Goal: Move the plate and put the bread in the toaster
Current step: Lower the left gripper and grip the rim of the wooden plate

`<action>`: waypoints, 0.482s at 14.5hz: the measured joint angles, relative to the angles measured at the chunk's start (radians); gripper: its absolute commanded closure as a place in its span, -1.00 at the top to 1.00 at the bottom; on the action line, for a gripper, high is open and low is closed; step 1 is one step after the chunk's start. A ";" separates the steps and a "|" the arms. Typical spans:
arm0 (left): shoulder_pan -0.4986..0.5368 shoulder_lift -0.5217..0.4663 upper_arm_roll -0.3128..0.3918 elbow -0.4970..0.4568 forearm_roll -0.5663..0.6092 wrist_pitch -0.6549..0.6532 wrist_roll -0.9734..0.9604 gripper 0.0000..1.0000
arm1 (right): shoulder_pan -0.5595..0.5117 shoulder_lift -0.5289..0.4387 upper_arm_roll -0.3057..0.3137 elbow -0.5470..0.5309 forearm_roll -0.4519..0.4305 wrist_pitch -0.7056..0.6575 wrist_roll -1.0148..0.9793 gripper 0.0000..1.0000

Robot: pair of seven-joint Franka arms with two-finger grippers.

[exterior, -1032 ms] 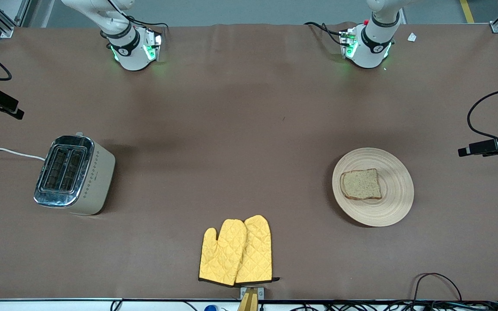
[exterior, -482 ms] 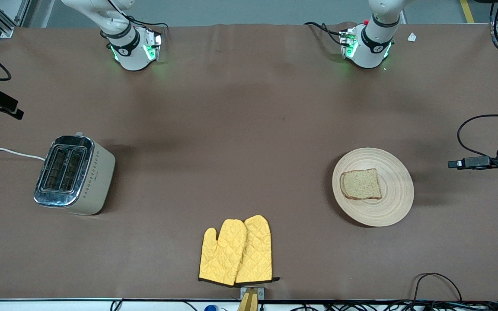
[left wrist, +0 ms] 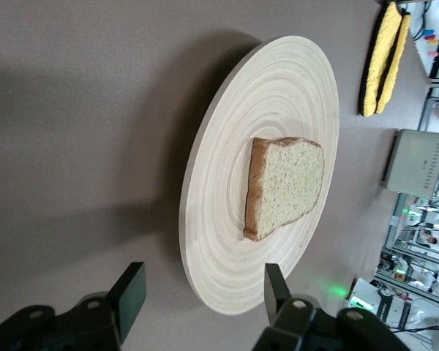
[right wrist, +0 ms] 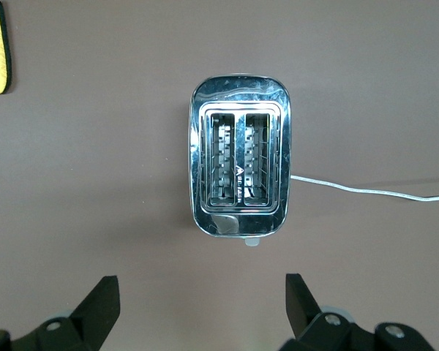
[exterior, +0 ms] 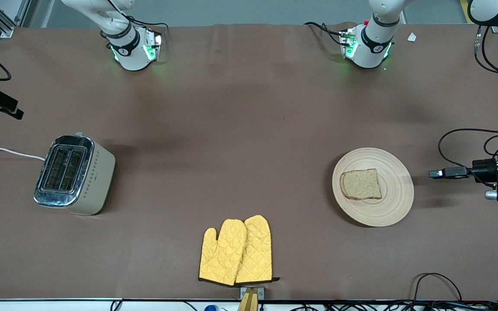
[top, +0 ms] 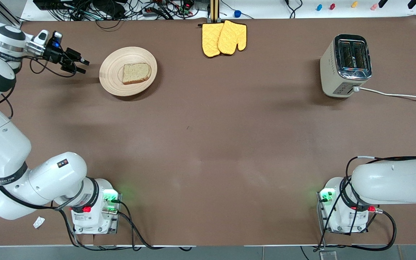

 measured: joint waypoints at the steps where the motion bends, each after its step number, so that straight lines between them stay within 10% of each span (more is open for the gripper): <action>1: 0.000 0.017 0.000 0.000 -0.015 0.014 0.020 0.35 | 0.000 0.000 0.000 0.000 0.000 0.000 0.000 1.00; 7: -0.012 0.074 -0.004 0.004 -0.065 0.047 0.057 0.05 | 0.000 0.000 0.000 0.000 0.000 0.000 0.000 1.00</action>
